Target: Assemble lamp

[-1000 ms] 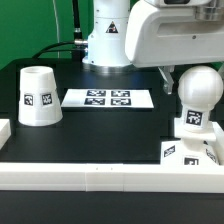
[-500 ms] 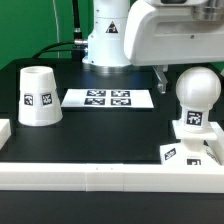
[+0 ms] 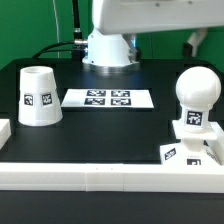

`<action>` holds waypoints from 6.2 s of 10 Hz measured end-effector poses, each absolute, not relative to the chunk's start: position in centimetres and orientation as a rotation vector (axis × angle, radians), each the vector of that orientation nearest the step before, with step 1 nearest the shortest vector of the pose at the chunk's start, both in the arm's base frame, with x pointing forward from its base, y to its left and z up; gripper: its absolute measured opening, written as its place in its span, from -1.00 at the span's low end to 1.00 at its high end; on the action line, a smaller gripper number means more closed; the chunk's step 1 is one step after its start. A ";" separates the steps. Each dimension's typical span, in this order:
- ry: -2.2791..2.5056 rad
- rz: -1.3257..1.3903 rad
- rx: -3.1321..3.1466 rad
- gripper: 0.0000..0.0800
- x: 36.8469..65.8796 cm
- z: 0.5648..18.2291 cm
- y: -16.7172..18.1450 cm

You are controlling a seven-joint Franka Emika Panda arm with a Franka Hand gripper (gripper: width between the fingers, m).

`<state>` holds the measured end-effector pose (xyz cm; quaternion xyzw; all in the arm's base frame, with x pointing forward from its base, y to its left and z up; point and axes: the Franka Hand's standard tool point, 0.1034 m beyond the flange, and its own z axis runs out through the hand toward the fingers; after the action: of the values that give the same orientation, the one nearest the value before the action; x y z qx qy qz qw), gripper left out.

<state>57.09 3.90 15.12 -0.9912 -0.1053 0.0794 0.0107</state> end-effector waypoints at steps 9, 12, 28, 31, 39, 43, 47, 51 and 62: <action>-0.214 0.160 -3.025 0.75 51.1 14.8 -4.3; -0.224 0.158 -3.025 0.75 51.3 14.9 -3.9; -0.262 0.202 -3.003 0.75 40.9 9.6 -13.8; -0.272 0.216 -3.010 0.75 40.8 8.3 -13.9; -0.298 0.217 -3.007 -0.89 41.1 8.3 -13.7; -0.315 0.275 -2.967 -0.89 41.4 9.0 -12.6; -0.071 0.361 -2.918 -0.89 46.0 13.6 -4.5; 0.061 0.395 -2.914 -0.89 54.1 19.5 -0.3; 0.079 0.284 -2.926 -0.89 59.1 25.7 8.5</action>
Offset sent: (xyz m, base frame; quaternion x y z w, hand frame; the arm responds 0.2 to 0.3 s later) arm 0.0000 0.0000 0.0000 0.0000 0.0000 0.0000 1.0000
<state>59.11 8.50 25.68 -0.9899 0.0269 0.0959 0.1004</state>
